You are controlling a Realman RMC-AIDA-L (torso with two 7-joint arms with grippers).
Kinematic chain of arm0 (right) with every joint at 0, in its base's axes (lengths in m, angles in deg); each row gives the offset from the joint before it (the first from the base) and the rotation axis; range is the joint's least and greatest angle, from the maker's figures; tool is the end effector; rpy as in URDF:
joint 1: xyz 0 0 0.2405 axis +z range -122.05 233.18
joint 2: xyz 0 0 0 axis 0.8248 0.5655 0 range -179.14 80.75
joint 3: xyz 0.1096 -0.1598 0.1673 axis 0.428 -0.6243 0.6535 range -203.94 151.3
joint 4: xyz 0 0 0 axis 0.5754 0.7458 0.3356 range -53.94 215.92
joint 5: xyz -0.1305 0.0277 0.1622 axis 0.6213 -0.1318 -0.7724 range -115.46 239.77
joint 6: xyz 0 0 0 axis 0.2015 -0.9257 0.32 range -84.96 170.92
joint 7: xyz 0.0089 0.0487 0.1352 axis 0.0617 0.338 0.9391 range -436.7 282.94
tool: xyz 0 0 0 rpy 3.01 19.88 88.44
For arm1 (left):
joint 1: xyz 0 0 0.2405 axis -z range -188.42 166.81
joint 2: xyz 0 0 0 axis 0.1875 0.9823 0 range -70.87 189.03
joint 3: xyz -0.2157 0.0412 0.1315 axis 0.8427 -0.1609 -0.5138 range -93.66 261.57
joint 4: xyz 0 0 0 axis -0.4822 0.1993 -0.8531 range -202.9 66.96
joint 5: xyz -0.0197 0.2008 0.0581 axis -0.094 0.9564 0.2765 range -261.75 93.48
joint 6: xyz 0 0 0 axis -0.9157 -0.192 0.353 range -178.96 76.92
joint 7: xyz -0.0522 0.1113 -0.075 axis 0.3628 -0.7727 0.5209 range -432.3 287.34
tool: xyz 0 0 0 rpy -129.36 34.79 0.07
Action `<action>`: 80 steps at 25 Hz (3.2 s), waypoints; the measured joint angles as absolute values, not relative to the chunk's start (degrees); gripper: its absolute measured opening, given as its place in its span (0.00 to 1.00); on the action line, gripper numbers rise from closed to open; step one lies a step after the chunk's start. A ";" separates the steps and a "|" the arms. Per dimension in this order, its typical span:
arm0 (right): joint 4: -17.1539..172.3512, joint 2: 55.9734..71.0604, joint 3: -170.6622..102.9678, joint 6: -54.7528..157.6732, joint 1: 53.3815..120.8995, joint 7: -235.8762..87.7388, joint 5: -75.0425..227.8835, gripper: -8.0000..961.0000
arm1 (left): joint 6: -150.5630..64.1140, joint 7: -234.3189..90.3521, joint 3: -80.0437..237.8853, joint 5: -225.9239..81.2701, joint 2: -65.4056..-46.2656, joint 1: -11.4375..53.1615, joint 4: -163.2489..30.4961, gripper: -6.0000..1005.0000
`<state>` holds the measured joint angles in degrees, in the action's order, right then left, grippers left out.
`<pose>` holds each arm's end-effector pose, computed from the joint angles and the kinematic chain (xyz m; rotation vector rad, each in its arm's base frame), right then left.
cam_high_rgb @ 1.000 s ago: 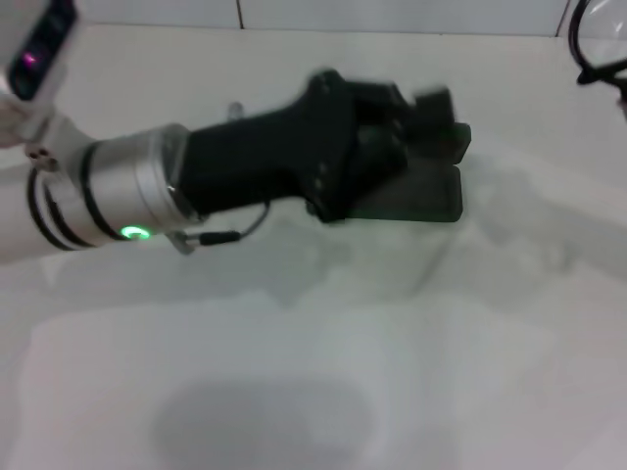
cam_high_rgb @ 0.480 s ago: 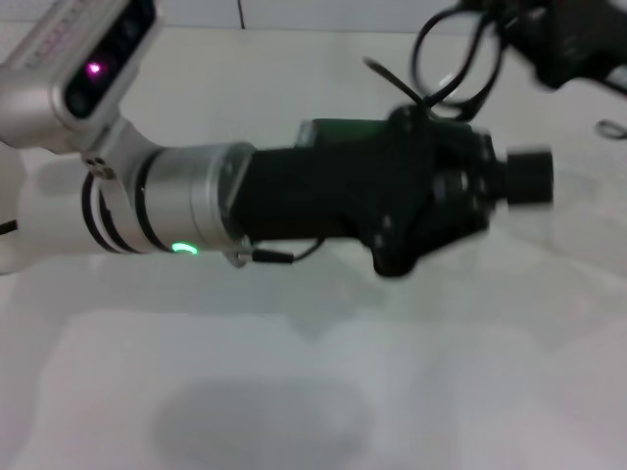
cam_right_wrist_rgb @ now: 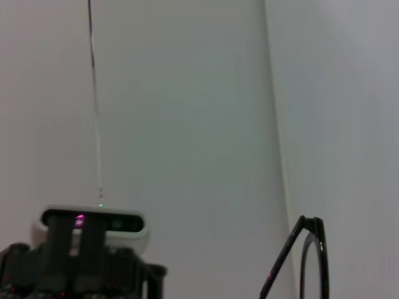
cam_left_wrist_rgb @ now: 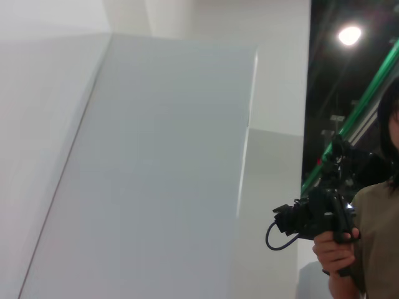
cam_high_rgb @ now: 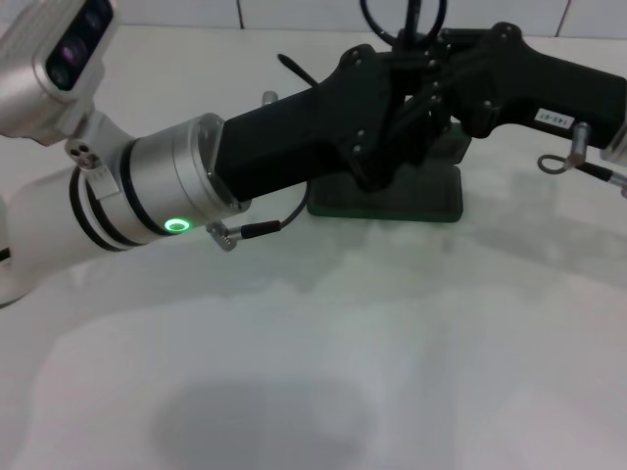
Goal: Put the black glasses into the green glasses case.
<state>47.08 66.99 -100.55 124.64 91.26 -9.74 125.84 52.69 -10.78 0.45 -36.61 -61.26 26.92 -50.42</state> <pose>0.1521 0.3668 -0.0076 -2.5940 0.2007 1.2400 -0.1411 0.3037 -0.0336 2.5390 0.2709 1.7785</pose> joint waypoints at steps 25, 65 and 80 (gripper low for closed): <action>47.52 66.99 -99.49 126.99 86.59 -14.29 114.70 0.11 | 54.47 -11.86 -0.36 -31.05 -60.88 28.31 -49.28 0.06; 51.48 67.03 -101.69 125.54 86.77 -17.21 110.99 0.11 | 54.44 -10.97 -1.23 -28.17 -60.82 29.61 -48.56 0.05; 52.98 66.91 -101.54 129.85 84.92 -17.21 105.86 0.11 | 54.05 -11.52 3.68 -29.59 -61.01 25.29 -48.88 0.06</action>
<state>52.98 66.91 -101.54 129.85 84.92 -17.21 105.86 54.05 -11.52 3.68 -29.59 -61.01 25.29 -48.88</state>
